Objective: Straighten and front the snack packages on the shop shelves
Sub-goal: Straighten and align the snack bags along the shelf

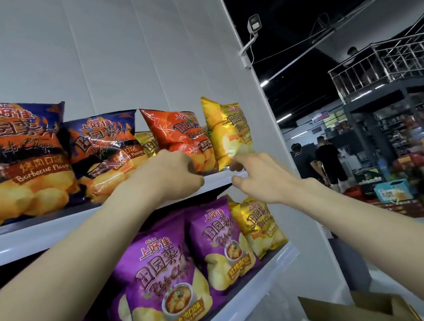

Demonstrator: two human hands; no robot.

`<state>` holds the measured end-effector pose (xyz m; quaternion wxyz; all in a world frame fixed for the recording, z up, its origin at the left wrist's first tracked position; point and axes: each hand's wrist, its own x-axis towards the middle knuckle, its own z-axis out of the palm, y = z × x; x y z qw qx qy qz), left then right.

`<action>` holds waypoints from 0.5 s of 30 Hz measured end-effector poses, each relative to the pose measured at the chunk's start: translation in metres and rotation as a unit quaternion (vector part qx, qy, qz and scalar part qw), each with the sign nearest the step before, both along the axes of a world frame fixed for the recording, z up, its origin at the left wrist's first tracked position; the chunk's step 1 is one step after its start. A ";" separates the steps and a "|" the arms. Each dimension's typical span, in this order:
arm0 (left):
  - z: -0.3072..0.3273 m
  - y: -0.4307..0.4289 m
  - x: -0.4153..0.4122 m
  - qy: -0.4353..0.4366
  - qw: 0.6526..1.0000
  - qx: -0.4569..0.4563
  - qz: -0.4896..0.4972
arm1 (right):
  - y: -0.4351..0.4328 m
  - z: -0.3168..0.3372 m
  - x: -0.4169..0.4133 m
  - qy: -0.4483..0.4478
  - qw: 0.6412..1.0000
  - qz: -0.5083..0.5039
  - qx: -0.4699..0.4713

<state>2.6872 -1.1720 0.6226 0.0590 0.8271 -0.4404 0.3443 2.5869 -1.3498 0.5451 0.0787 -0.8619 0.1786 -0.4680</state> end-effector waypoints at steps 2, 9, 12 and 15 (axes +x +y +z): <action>0.003 -0.004 0.004 0.003 1.000 -0.016 -0.005 | -0.010 0.005 0.010 -0.019 1.000 0.012 -0.010; 0.008 -0.028 0.009 -0.008 0.993 -0.119 0.009 | -0.056 0.032 0.032 -0.065 0.996 0.049 -0.031; 0.008 -0.040 0.012 -0.013 0.990 -0.129 0.048 | -0.085 0.042 0.041 -0.078 0.994 0.071 -0.039; 0.017 -0.053 0.017 0.005 0.983 -0.167 0.073 | -0.116 0.049 0.048 -0.122 0.987 0.091 -0.055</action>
